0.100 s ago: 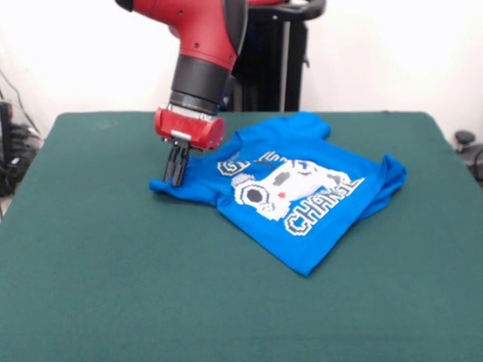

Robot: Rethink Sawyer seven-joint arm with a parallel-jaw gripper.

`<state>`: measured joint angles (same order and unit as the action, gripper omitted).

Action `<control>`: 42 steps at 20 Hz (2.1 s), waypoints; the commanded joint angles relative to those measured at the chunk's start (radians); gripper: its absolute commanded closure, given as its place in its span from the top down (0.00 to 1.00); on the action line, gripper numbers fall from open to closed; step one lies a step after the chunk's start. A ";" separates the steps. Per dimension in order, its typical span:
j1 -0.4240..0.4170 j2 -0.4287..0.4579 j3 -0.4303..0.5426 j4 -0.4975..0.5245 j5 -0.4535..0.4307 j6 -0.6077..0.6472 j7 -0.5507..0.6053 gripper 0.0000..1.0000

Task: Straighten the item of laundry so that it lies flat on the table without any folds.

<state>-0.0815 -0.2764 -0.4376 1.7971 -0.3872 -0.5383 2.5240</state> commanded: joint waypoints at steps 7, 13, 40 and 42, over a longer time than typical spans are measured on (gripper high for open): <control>-0.016 0.099 0.034 -0.115 0.057 -0.047 0.007 0.00; -0.085 0.119 -0.003 -0.145 -0.007 -0.066 -0.023 0.00; -0.139 -0.044 0.070 -0.010 -0.167 0.045 0.090 1.00; -0.194 -0.145 0.166 0.028 -0.265 0.133 0.131 1.00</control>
<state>-0.2086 -0.2729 -0.4917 1.7760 -0.5123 -0.6046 2.5240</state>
